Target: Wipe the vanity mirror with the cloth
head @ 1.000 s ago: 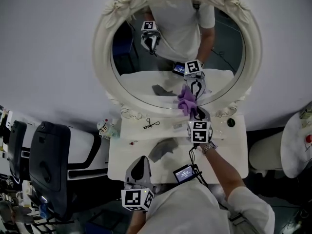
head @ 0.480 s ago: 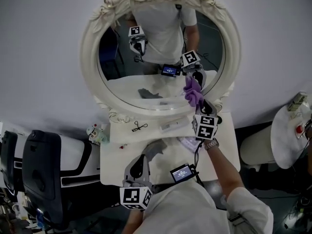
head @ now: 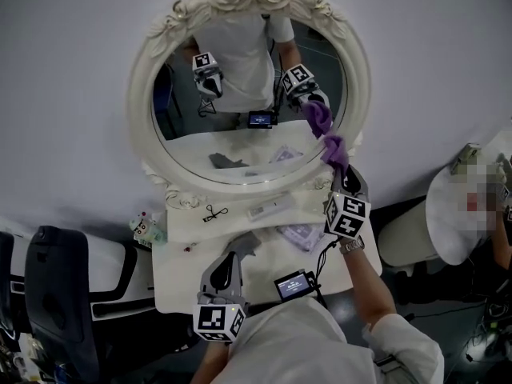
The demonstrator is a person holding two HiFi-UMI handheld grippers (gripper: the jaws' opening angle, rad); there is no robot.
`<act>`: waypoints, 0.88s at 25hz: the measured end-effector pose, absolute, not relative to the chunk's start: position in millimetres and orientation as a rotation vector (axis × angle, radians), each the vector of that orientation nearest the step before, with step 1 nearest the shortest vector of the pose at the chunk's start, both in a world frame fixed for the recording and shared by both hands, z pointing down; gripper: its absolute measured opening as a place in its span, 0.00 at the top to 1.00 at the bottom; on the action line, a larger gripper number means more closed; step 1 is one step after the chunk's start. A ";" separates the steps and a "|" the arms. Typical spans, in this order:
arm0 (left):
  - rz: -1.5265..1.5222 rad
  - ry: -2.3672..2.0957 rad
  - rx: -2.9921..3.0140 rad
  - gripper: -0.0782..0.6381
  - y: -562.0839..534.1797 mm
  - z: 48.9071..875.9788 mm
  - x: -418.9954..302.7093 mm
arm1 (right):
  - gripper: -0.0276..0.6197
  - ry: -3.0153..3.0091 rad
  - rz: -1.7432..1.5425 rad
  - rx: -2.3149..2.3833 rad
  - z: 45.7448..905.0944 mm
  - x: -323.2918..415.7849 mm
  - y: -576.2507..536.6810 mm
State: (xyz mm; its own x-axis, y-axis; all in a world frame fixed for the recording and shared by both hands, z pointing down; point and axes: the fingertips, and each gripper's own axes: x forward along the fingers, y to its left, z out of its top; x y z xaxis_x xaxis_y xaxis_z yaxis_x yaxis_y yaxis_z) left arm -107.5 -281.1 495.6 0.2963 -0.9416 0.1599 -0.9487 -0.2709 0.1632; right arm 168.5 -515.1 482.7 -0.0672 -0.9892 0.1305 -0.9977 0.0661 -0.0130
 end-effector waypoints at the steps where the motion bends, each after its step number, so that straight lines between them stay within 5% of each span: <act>1: 0.045 -1.726 2.347 0.89 -279.7 495.7 -107.7 | 0.84 -2.217 0.153 2.105 480.5 174.0 -508.8; 11: -0.012 -1.596 2.434 0.89 -266.8 495.7 -119.0 | 0.84 -2.126 0.166 2.272 458.4 213.3 -426.3; 22: -0.140 -1.437 2.530 0.89 -235.3 491.7 -135.8 | 0.84 -2.283 0.222 2.262 438.0 170.6 -328.5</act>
